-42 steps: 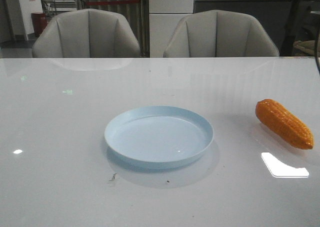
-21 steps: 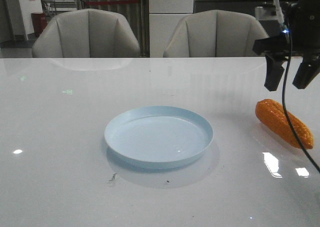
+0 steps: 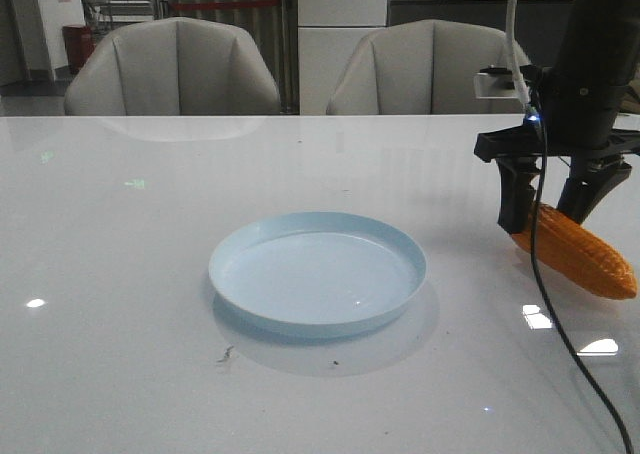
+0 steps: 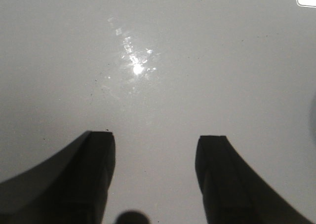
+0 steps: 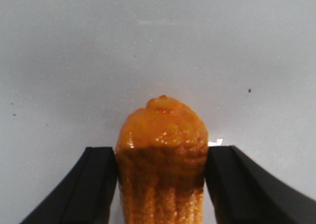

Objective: Place corn on plate with both arms
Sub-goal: 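Close the right gripper around the middle of the corn cob, then lift the corn with the right gripper and carry it over the plate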

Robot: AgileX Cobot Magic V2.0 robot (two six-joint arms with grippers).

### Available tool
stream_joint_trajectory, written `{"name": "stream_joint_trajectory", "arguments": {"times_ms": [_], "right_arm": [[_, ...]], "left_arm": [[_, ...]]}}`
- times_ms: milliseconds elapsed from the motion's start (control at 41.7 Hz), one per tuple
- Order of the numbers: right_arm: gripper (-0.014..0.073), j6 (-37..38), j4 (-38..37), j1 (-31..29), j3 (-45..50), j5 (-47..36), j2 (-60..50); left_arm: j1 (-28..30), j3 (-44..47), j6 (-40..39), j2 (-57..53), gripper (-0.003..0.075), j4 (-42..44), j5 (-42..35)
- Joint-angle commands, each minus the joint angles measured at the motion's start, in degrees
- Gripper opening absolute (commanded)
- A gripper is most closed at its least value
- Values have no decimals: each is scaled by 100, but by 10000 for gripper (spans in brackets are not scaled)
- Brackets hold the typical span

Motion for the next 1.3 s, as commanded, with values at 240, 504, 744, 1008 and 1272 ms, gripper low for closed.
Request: {"name": "stream_joint_trajectory", "arguments": {"times_ms": [240, 504, 744, 1008, 1272], "right_arm": [[489, -74, 17, -18, -198, -50, -271], [486, -80, 17, -18, -198, 95, -220], [309, -80, 17, -18, -203, 225, -154], [305, -199, 17, 42, -516, 479, -154], [305, -301, 24, 395, -1762, 1053, -154]], "left_arm": [[-7, -153, -43, -133, 433, -75, -335], [-7, -153, -43, -133, 433, -75, -335], [-7, -153, -43, -133, 433, -75, -335], [-7, -153, -43, -133, 433, -75, -335], [-7, -153, -43, -133, 433, -75, -346]]}}
